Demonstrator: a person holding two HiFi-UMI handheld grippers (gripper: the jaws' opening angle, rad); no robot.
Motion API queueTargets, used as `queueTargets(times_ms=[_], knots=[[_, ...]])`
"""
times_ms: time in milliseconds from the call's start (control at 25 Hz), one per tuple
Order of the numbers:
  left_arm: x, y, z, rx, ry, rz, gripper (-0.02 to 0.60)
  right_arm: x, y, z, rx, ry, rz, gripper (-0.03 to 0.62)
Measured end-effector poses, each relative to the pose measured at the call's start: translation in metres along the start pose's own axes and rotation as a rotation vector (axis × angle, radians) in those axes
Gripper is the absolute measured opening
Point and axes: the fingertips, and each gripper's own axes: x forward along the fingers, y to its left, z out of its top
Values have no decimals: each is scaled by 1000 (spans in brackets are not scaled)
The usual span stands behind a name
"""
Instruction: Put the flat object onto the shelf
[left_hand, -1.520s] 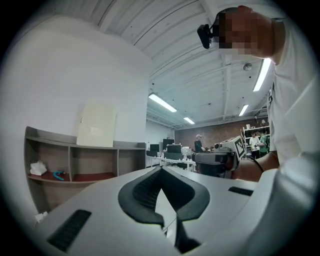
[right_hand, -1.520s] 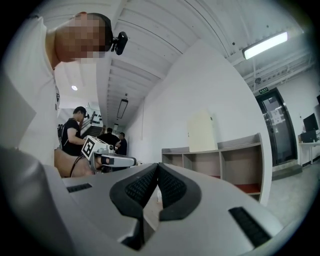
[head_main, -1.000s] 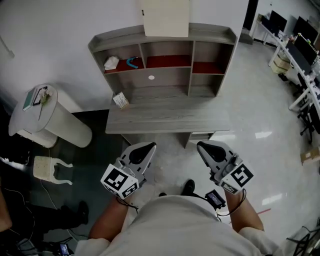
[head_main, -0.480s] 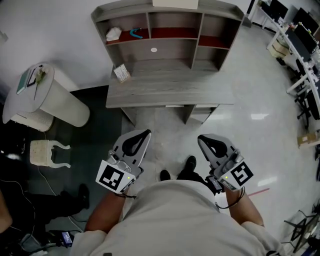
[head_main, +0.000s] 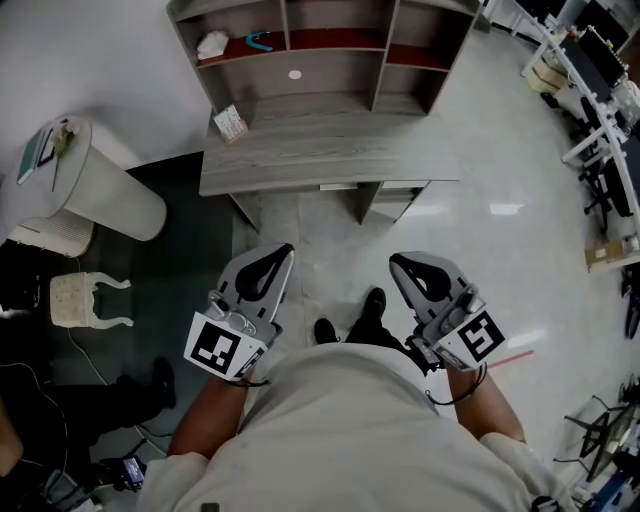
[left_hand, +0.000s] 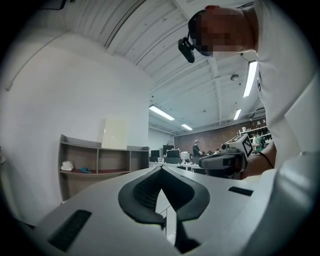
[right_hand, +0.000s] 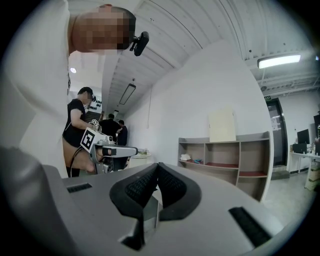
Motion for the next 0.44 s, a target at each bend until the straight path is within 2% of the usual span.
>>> queueTargets(times_ms=[440], knots=[[0,-7,-6,-3,-14,-25,14,-5,4,-5,9,-21,-15,18]])
